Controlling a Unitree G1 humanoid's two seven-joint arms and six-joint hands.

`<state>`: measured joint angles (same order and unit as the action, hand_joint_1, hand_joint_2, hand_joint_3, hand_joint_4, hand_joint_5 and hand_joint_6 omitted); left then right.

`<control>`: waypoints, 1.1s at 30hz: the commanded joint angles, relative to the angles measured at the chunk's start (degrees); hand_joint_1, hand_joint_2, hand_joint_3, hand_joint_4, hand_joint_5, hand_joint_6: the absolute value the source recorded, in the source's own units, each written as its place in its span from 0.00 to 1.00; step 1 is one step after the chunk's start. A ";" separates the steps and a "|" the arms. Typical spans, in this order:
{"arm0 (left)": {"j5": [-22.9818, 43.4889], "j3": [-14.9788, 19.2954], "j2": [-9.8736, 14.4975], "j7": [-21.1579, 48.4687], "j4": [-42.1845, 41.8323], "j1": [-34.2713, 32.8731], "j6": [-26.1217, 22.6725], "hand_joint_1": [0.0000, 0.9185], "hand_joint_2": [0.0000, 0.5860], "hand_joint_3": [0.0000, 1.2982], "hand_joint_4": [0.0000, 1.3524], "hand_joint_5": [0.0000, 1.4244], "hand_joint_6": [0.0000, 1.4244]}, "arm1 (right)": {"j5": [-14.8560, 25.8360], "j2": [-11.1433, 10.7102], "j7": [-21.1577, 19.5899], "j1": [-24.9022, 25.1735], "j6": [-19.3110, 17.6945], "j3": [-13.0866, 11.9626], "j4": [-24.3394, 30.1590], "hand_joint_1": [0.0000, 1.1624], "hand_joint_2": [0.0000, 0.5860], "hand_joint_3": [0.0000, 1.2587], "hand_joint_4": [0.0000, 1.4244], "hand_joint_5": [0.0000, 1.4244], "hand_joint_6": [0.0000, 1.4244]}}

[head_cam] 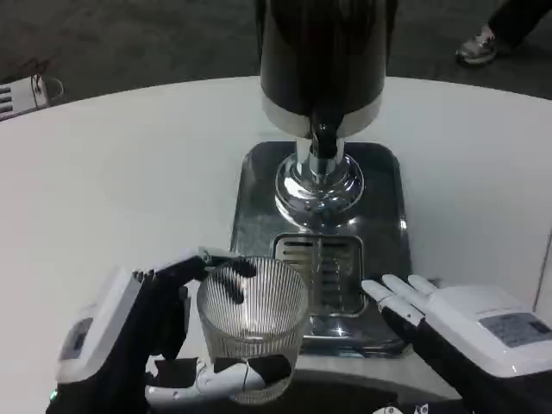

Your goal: Grasp the cup under the faucet to collect the drink, then remove the cup.

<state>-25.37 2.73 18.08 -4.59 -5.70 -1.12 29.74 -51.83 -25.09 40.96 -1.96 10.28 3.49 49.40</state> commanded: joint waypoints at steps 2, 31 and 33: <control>-2.85 -1.44 -0.43 -4.12 8.04 -8.55 0.55 0.64 0.00 0.76 0.84 0.95 1.00 | 0.54 0.21 -0.18 -2.34 0.04 -1.58 2.14 0.45 0.71 0.03 0.00 0.00 0.00; -11.64 -13.76 2.04 -19.60 48.00 -38.87 0.69 0.63 0.00 0.74 0.81 0.92 1.00 | 6.03 -0.87 -0.70 -11.64 -3.38 -9.77 8.02 0.45 0.73 0.03 0.00 0.00 0.00; -11.57 -14.75 2.06 -19.05 48.59 -39.63 0.48 0.63 0.00 0.70 0.77 0.88 1.00 | 6.36 -0.90 -0.74 -12.06 -3.60 -10.21 8.14 0.45 0.73 0.03 0.00 0.00 0.00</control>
<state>-36.45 -10.50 19.99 -23.91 41.63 -39.58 29.92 -46.32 -25.64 40.84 -12.92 7.67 -6.05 56.62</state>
